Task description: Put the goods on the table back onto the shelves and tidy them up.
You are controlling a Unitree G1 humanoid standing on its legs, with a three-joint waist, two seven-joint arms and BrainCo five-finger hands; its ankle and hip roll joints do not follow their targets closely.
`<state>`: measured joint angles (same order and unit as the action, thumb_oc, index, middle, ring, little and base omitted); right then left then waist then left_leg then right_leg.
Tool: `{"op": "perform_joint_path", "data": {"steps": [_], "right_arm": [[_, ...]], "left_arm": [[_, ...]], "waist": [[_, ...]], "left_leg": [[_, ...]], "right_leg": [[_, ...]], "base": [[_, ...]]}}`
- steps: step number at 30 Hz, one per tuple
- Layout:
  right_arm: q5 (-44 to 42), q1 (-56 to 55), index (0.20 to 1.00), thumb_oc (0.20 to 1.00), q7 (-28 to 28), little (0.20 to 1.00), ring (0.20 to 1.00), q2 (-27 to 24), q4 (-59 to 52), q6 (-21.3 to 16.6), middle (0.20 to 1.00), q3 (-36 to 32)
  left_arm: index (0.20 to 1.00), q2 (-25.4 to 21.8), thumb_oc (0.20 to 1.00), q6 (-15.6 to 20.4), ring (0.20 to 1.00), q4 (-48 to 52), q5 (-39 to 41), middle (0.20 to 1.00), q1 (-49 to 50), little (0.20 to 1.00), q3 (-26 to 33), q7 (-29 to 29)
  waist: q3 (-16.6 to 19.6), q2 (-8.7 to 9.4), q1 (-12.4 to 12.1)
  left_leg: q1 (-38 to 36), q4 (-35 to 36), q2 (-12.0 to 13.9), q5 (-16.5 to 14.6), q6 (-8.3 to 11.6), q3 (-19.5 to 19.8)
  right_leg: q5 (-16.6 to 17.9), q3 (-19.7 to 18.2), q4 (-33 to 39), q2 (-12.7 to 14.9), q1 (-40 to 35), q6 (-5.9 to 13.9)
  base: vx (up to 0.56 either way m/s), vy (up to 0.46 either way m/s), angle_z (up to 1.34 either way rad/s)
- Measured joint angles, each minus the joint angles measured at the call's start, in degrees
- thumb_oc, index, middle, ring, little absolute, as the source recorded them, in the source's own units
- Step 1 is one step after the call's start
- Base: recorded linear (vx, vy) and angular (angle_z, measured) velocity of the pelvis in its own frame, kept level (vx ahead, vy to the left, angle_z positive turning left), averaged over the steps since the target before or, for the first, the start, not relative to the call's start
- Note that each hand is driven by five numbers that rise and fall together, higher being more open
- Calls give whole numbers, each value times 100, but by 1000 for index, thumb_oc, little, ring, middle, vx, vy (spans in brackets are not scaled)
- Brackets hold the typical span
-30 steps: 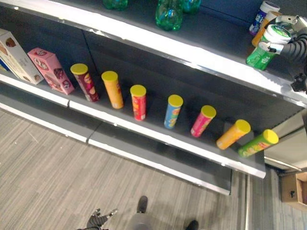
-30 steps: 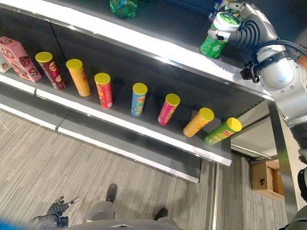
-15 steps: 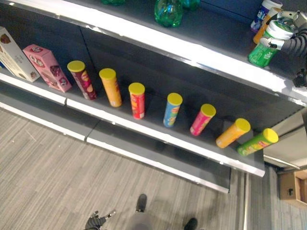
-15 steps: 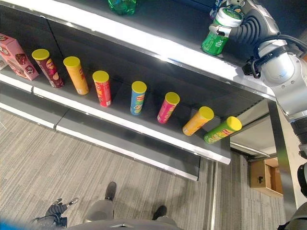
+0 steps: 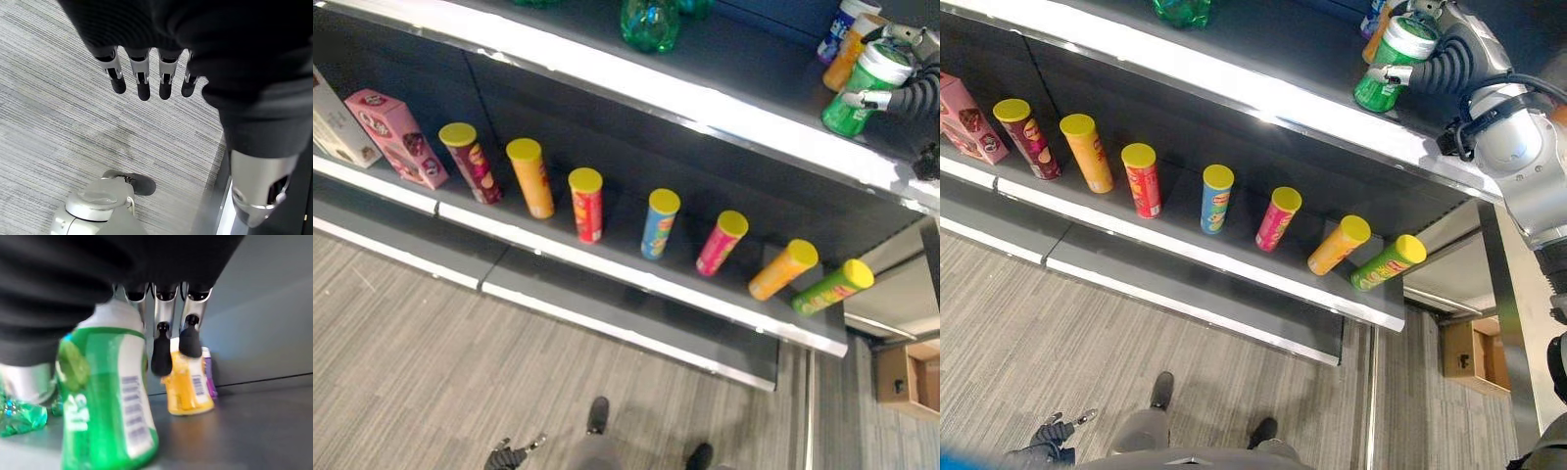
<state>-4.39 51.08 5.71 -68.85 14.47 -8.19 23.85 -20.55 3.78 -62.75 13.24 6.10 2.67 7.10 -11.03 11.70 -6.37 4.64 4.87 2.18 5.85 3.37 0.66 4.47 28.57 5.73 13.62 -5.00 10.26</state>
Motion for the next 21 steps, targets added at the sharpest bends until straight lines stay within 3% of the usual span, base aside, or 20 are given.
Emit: {"op": "perform_joint_path", "data": {"steps": [17, 21], "right_arm": [[2, -423, 1000, 1000, 29, 1000, 1000, 34, -292, 6, 1000, -345], [180, -769, 1000, 1000, 230, 1000, 1000, 362, -507, 36, 1000, -1036]], "left_arm": [[1000, -1, 1000, -1, 1000, 10, 0, 1000, 19, 1000, 4, 10], [1000, 10, 1000, -7, 1000, 54, 0, 1000, 53, 1000, 5, 43]], "waist": [[0, -1, -5], [-5, -8, -6]], "left_leg": [[-15, 5, 21, -1, 1, -13], [-17, 7, 22, -2, 3, -18]], "right_leg": [[0, -16, 0, -18, -2, -1], [0, -25, 0, -17, 0, -2]], "base": [[0, 0, 0], [0, 0, 0]]}}
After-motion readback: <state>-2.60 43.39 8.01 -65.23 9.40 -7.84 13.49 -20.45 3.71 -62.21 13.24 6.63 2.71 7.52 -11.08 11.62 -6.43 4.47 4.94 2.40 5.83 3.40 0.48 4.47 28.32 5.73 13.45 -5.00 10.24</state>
